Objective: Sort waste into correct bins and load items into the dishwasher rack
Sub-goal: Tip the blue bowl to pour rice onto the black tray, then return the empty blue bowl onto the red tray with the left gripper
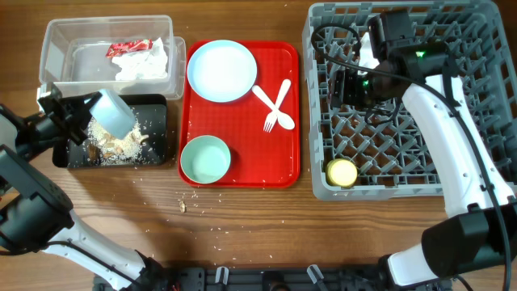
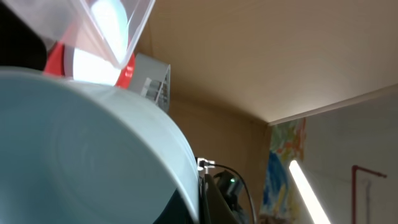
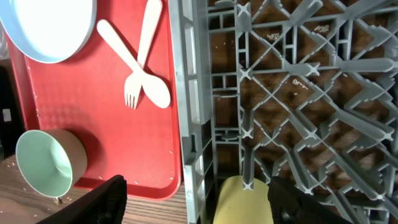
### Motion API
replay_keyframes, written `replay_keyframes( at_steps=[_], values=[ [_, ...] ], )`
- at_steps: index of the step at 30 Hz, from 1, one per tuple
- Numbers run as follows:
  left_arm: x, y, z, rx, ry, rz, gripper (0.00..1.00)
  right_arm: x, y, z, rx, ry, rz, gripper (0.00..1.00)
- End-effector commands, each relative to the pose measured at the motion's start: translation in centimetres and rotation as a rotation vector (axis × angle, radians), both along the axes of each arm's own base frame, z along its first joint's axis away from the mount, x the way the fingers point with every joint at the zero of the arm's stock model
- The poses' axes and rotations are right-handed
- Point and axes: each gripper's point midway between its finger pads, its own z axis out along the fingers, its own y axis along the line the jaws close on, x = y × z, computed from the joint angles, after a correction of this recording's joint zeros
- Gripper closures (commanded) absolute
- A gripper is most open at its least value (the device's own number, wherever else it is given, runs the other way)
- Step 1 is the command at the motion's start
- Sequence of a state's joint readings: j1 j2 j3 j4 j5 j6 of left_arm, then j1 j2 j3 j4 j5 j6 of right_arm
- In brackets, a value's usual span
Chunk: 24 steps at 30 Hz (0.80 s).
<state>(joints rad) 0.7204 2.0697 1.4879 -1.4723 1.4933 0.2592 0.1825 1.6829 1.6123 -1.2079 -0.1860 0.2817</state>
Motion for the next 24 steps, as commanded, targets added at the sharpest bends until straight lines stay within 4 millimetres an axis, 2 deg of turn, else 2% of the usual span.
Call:
replay_keyframes(
  at_steps=[1,3,4,9,16,21,24],
  values=[
    [0.3,0.1,-0.5,0.052,-0.040,-0.012,0.96,0.2,0.0,1.2,-0.007,-0.040,0.016,0.26],
    [-0.3,-0.9,0.4,-0.029,0.024,-0.016,0.96,0.0,0.0,1.1,-0.008,-0.034,0.016,0.26],
    [-0.4,-1.7,1.5,-0.035,-0.025,-0.013,0.96,0.0,-0.1,1.1,-0.009,-0.033,0.017,0.26],
    [-0.3,-5.3,2.8,0.035,-0.113,-0.110,0.96,0.1,0.0,1.1,-0.009,-0.037,0.018,0.26],
    [0.0,-12.0,6.2,0.125,-0.280,-0.294,0.96,0.1,0.0,1.1,-0.008,-0.038,0.018,0.26],
    [0.5,-14.6,7.9,0.153,-0.359,-0.371,0.96,0.0,-0.1,1.1,-0.009,-0.032,0.018,0.26],
    [0.6,-16.9,8.4,0.149,-0.415,-0.422,0.96,0.0,0.0,1.1,-0.009,-0.035,0.018,0.26]
  ],
)
